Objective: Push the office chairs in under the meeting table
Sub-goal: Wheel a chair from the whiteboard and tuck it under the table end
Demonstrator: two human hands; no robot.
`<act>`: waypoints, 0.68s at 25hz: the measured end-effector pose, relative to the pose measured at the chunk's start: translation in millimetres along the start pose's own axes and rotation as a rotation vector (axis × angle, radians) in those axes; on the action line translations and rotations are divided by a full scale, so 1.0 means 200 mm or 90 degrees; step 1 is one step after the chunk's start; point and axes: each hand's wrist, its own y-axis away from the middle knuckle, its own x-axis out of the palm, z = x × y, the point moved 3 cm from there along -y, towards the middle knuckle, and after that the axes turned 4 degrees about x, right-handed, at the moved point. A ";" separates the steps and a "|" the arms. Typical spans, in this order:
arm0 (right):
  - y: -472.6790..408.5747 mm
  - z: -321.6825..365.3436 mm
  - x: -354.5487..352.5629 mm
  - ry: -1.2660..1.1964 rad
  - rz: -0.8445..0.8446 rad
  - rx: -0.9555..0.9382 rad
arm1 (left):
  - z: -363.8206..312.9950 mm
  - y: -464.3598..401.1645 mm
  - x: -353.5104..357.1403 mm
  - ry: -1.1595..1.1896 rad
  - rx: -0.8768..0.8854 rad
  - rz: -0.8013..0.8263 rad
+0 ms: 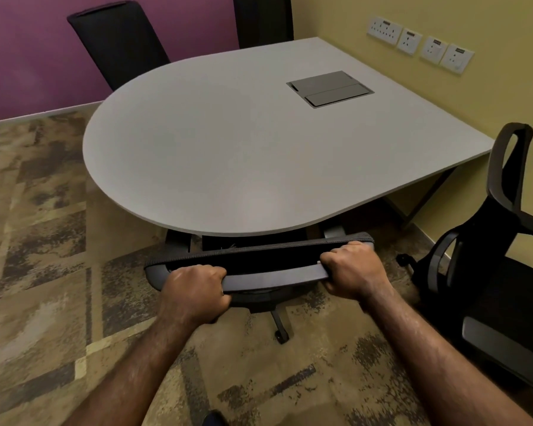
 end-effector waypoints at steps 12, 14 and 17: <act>0.00 0.30 -0.02 -0.023 0.012 -0.017 | 0.21 0.19 -0.04 -0.048 -0.006 -0.004; -0.04 0.31 -0.02 -0.017 0.020 -0.004 | 0.25 0.16 -0.04 -0.053 -0.008 -0.003; -0.11 0.34 -0.03 -0.006 0.035 0.008 | 0.31 0.12 -0.04 -0.057 -0.010 0.000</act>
